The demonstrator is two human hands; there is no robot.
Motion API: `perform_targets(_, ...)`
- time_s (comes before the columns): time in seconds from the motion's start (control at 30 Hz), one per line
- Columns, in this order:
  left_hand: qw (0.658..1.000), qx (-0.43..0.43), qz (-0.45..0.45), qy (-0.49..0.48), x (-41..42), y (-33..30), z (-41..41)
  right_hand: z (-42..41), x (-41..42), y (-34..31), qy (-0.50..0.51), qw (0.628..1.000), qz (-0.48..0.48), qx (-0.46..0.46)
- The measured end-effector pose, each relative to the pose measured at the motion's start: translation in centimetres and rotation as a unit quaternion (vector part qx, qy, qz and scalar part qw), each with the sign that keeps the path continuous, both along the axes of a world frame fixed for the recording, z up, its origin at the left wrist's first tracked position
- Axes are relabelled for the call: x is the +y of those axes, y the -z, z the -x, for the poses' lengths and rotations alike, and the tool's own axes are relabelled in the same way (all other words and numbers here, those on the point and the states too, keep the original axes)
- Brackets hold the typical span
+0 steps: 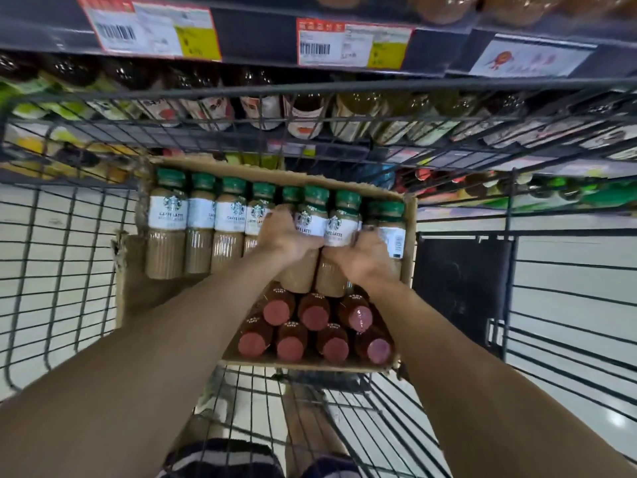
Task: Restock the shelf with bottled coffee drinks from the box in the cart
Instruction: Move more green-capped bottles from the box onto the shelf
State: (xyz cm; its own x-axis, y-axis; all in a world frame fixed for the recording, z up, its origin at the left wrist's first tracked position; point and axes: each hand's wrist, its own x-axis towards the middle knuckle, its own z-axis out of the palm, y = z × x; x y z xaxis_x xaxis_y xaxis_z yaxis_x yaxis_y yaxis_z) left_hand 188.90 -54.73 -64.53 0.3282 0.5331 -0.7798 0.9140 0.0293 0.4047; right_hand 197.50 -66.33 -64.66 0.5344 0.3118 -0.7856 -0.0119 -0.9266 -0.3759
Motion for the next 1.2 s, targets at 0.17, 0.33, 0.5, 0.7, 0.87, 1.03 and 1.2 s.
perform_targets(0.17, 0.999, -0.043, -0.013, 0.005, -0.5, -1.0, 0.3, 0.8, -0.5, -0.8, 0.042, 0.998, -0.039, 0.004)
perform_targets(0.33, 0.995, -0.092, -0.049, 0.003, 0.5, -3.5, 2.4, 2.4, -0.1, -3.5, 0.066, 0.991, -0.11, -0.04)
perform_targets(0.5, 0.989, -0.128, -0.073, 0.01, 2.4, -8.0, 5.3, 4.2, 1.1, -7.5, 0.06, 0.982, -0.171, -0.06)
perform_targets(0.7, 0.974, -0.176, -0.138, 0.043, 6.3, -16.5, 8.4, 7.1, 3.8, -15.6, 0.044, 0.957, -0.258, -0.128)
perform_targets(0.87, 0.94, -0.274, -0.201, 0.037, 9.6, -26.0, 12.5, 9.5, 6.7, -24.2, 0.029, 0.923, -0.349, -0.157)
perform_targets(1.03, 0.897, -0.335, -0.281, 0.069, 13.6, -36.1, 15.0, 10.4, 10.5, -33.5, -0.007, 0.888, -0.418, -0.191)
perform_targets(1.2, 0.85, -0.405, -0.327, 0.077, 17.3, -44.1, 15.2, 10.0, 14.1, -41.7, -0.02, 0.84, -0.482, -0.248)
